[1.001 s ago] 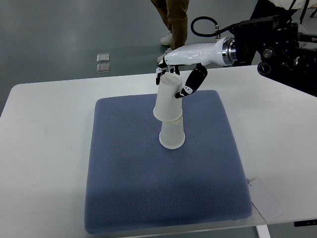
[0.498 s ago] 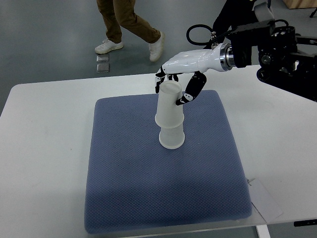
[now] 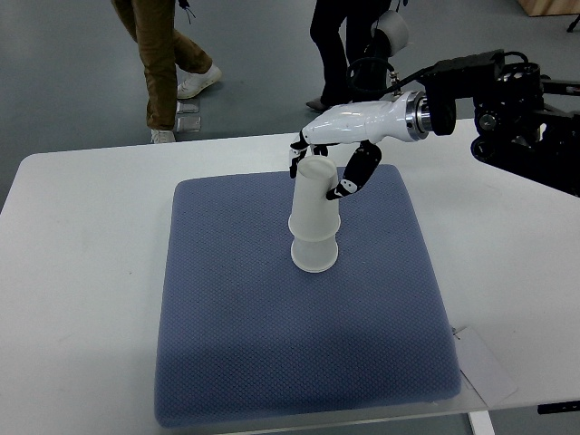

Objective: Stack paper cups

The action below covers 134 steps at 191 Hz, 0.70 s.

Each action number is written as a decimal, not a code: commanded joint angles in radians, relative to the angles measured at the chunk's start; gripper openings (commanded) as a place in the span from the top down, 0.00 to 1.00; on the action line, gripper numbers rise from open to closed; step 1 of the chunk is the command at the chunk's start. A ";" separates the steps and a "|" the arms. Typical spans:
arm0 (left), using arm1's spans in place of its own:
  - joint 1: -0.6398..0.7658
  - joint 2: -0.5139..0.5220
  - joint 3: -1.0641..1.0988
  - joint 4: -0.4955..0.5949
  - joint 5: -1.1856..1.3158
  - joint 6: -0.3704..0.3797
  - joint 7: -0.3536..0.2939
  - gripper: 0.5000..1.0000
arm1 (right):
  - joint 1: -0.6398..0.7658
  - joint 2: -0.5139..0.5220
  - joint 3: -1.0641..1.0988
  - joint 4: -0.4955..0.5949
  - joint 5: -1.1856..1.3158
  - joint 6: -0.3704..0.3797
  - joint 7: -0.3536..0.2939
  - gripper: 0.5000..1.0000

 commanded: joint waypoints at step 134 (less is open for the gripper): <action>0.000 0.000 0.000 0.000 0.000 0.000 0.000 0.00 | -0.023 -0.051 0.130 -0.022 0.105 0.015 -0.009 0.18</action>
